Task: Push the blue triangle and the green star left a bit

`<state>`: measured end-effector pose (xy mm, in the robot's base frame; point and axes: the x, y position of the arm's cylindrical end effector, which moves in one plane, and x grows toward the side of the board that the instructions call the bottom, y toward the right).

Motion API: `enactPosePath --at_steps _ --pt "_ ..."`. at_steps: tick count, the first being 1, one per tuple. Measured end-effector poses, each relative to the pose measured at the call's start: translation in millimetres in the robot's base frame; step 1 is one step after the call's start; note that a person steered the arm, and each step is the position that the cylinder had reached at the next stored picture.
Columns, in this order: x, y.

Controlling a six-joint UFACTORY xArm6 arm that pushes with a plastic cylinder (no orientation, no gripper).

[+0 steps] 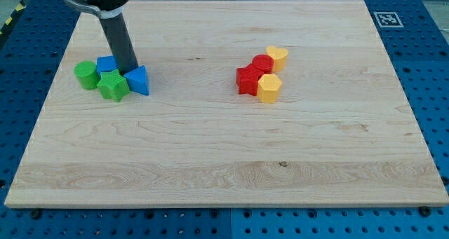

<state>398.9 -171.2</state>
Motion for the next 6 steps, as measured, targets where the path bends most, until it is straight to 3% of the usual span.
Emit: enactPosePath --at_steps 1,2,3,5,6 --pt "0.0 -1.6" --pt "-26.9 7.7" --pt "-49.5 46.6" --pt "19.7 80.6" --pt "26.4 68.7"
